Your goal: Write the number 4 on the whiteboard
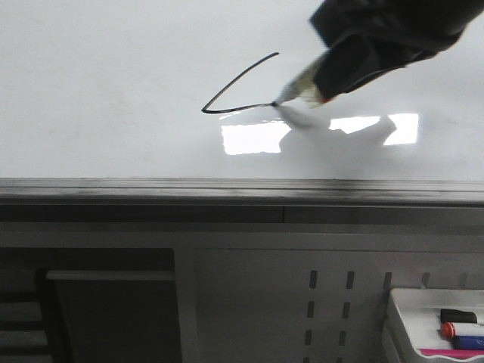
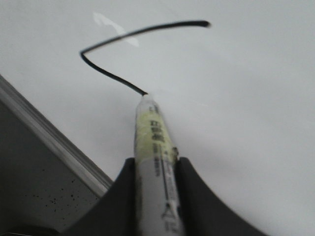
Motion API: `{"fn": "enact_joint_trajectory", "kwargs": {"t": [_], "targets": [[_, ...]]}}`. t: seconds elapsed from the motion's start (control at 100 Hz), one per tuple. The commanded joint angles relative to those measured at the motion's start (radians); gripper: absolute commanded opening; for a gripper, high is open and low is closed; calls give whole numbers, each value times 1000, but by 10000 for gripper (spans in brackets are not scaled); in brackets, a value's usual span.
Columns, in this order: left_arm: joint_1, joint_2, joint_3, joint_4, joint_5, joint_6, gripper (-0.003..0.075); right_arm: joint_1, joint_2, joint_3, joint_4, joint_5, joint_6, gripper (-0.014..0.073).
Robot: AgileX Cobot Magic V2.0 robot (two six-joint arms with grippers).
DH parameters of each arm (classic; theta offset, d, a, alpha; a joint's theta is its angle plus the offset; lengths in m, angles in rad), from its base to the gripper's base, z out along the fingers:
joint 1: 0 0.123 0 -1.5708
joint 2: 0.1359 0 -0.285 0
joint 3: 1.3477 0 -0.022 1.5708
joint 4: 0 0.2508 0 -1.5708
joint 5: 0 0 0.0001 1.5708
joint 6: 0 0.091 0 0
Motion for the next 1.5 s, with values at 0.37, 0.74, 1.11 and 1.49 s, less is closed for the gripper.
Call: {"fn": "enact_joint_trajectory", "kwargs": {"t": [0.37, 0.74, 1.11, 1.49], "targets": [[0, 11, -26, -22, -72, -9, -20, -266, -196, 41, -84, 124, 45, -53], [0, 11, -26, -20, -78, -9, -20, -77, -262, -15, 53, -94, 45, -53], [0, 13, -26, -20, -78, -9, -20, -59, -70, -55, 53, -166, 45, -53], [0, 13, -26, -20, -78, -9, -20, -60, -21, -60, 51, -24, 45, -52]]}}
